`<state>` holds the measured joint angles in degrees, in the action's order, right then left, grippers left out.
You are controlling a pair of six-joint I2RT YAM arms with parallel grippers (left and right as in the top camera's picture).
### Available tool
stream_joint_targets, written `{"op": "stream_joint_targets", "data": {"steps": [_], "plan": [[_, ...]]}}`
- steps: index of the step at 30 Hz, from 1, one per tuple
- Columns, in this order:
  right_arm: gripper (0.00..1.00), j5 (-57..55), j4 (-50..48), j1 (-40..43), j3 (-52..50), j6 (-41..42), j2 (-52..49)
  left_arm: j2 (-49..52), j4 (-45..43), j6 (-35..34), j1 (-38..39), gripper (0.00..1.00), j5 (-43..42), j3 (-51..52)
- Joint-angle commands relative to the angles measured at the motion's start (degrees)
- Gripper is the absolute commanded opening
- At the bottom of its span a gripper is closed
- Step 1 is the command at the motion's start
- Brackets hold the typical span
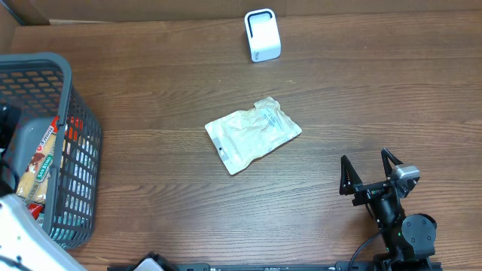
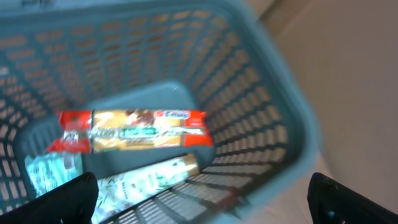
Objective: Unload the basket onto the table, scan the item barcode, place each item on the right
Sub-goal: 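Reach the left gripper into the basket and grasp the red spaghetti package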
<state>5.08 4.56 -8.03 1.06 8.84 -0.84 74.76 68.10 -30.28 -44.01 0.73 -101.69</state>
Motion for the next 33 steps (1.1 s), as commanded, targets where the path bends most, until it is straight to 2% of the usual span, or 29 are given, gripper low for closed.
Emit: {"op": "stream_joint_targets", "data": {"steps": [1,3,7,10,19,28,33], "plan": [[1.00,-0.55,-0.17,-0.55,-0.61,0.17,0.68,2.43,-2.32,-1.31,-2.64,0.94,-3.50,5.09],[1.00,-0.55,-0.17,-0.55,-0.61,0.17,0.68,3.23,-5.53,1.05,-2.89,0.88,-3.30,8.20],[1.00,-0.55,-0.17,-0.55,-0.61,0.17,0.68,3.26,-13.42,6.95,-2.97,0.93,-0.02,14.49],[1.00,-0.55,-0.17,-0.55,-0.61,0.17,0.68,4.42,-19.10,15.23,-2.97,1.00,0.28,17.90],[1.00,-0.55,-0.17,-0.55,-0.61,0.17,0.68,18.49,-26.88,43.65,-3.67,1.00,0.35,19.04],[1.00,-0.55,-0.17,-0.55,-0.61,0.17,0.68,29.92,-31.34,49.03,-3.61,0.99,1.66,19.04],[1.00,-0.55,-0.17,-0.55,-0.61,0.17,0.68,34.88,-31.80,50.69,-3.61,0.97,6.78,19.04]]}}
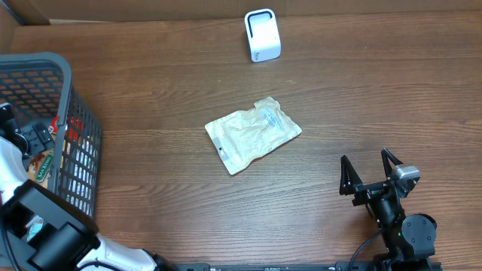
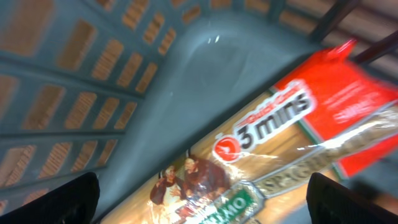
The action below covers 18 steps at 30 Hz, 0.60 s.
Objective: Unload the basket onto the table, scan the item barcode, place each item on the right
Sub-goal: 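Reach the left gripper into the basket and grasp the red spaghetti package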
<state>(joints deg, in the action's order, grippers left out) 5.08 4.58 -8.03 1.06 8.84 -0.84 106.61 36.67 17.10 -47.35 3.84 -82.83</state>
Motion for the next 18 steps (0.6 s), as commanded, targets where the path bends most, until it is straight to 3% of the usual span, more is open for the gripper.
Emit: {"op": "stream_joint_targets", "data": {"steps": [1,13,18], "plan": [[1.00,-0.55,-0.20,-0.55,-0.61,0.17,0.68,4.04,-0.48,3.30,-0.26,0.97,3.63,0.17],[1.00,-0.55,-0.20,-0.55,-0.61,0.17,0.68,10.01,2.16,6.80,3.06,0.96,2.36,0.20],[1.00,-0.55,-0.20,-0.55,-0.61,0.17,0.68,10.10,3.61,6.93,3.58,0.91,2.34,0.17]]}}
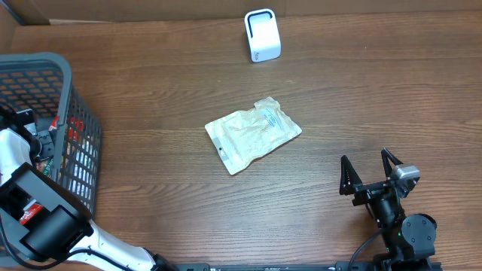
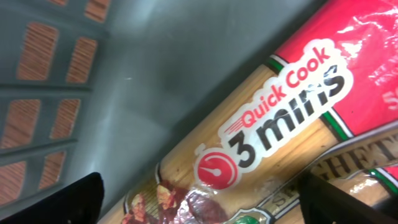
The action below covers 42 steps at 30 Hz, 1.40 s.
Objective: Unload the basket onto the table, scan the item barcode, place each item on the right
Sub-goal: 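Reach the left gripper into the basket and grasp the red spaghetti package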
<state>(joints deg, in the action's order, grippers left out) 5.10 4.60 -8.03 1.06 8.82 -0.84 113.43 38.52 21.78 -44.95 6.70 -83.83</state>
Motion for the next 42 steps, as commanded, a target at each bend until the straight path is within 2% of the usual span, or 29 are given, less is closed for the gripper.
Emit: {"op": "stream_joint_targets", "data": {"steps": [1,12,19,31,42], "plan": [[1.00,-0.57,-0.22,-0.55,-0.61,0.20,0.68,3.06,1.68,2.27,1.31,0.91,-0.57,1.11],[1.00,-0.57,-0.22,-0.55,-0.61,0.20,0.68,1.18,5.35,3.98,4.22,0.96,-0.74,-6.14],[1.00,-0.57,-0.22,-0.55,-0.61,0.20,0.68,1.31,7.54,7.08,3.93,0.99,-0.50,-4.11],[1.00,-0.57,-0.22,-0.55,-0.61,0.17,0.68,1.31,9.77,14.32,1.20,0.96,-0.11,-3.21],[1.00,-0.57,-0.22,-0.55,-0.61,0.20,0.68,3.15,9.75,15.58,0.55,0.95,-1.01,-2.78]]}}
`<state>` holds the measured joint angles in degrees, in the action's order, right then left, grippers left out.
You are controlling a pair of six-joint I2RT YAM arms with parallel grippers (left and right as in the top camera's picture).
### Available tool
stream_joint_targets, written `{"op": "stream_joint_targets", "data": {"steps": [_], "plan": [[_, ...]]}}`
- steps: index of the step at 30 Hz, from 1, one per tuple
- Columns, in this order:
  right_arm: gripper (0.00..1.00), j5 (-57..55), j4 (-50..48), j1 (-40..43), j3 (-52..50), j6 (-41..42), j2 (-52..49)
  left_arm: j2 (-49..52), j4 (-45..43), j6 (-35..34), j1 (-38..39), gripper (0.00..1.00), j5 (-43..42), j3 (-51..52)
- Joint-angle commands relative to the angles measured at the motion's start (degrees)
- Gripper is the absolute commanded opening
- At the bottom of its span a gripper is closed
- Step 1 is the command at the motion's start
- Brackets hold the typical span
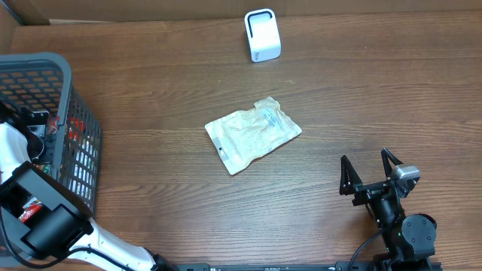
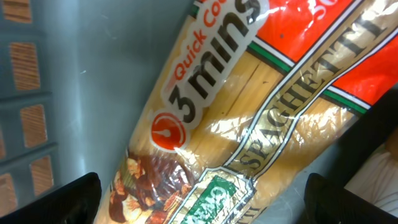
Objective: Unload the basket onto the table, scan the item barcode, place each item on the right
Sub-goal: 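Reach the left gripper into the basket and grasp the red spaghetti package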
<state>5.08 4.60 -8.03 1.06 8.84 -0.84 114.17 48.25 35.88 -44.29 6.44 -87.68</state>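
Observation:
A spaghetti packet [image 2: 249, 106], red and yellow with "Quick Cook 3 mins" printed on it, fills the left wrist view and lies on the grey basket floor [image 2: 68, 74]. My left gripper [image 2: 200, 198] is open, its fingertips [image 2: 68, 198] standing wide on either side of the packet. Overhead, the left arm [image 1: 19, 143] reaches down into the grey basket [image 1: 71, 83]. The white scanner [image 1: 262, 35] stands at the far edge. My right gripper [image 1: 369, 172] rests open near the front right.
A pale crinkled pouch [image 1: 253, 134] lies mid-table. Other packets lie in the basket, mostly hidden by the arm. A cardboard wall [image 1: 151, 9] runs along the back.
My left gripper has moved along and closer to the spaghetti packet, whose "Spaghetti" lettering and green label now lie between the open fingers. The right arm is unchanged.
My left gripper first hung above the basket, looking down on the packets inside. It then was inside the basket near the spaghetti packet, then closer still over its "3 mins" logo, and now spans the packet. The right arm and pouch stayed put.

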Motion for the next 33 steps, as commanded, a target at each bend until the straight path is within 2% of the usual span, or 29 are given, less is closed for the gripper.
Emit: {"op": "stream_joint_targets", "data": {"steps": [1,4,6,9,11,14,16,21,24,29,31,33], "plan": [[1.00,-0.55,-0.22,-0.55,-0.61,0.17,0.68,2.89,0.00,1.46,-0.11,0.95,-0.74,1.07],[1.00,-0.55,-0.22,-0.55,-0.61,0.17,0.68,4.28,0.13,1.51,-0.09,0.95,-0.63,1.07],[1.00,-0.55,-0.22,-0.55,-0.61,0.17,0.68,5.27,0.11,1.66,-0.04,0.90,0.02,1.07],[1.00,-0.55,-0.22,-0.55,-0.61,0.17,0.68,6.49,0.11,1.66,-0.07,0.78,0.63,1.07],[1.00,-0.55,-0.22,-0.55,-0.61,0.17,0.68,7.08,-0.13,1.64,-0.04,0.64,0.52,1.07],[1.00,-0.55,-0.22,-0.55,-0.61,0.17,0.68,7.21,-0.55,1.62,0.07,0.24,-0.11,1.05],[1.00,-0.55,-0.22,-0.55,-0.61,0.17,0.68,7.21,-0.68,1.33,0.17,0.06,-0.04,1.05],[1.00,-0.55,-0.22,-0.55,-0.61,0.17,0.68,7.04,-0.31,0.94,0.61,0.04,-0.04,0.92],[1.00,-0.55,-0.22,-0.55,-0.61,0.17,0.68,6.93,-0.31,-2.91,0.94,0.04,2.05,0.42],[1.00,-0.55,-0.22,-0.55,-0.61,0.17,0.68,6.84,2.10,-18.99,1.05,0.04,9.92,-3.98],[1.00,-0.55,-0.22,-0.55,-0.61,0.17,0.68,6.84,5.77,-25.70,1.03,0.04,12.85,-7.74],[1.00,-0.55,-0.22,-0.55,-0.61,0.17,0.68,6.84,9.97,-29.40,1.03,0.04,13.49,-12.07]]}}
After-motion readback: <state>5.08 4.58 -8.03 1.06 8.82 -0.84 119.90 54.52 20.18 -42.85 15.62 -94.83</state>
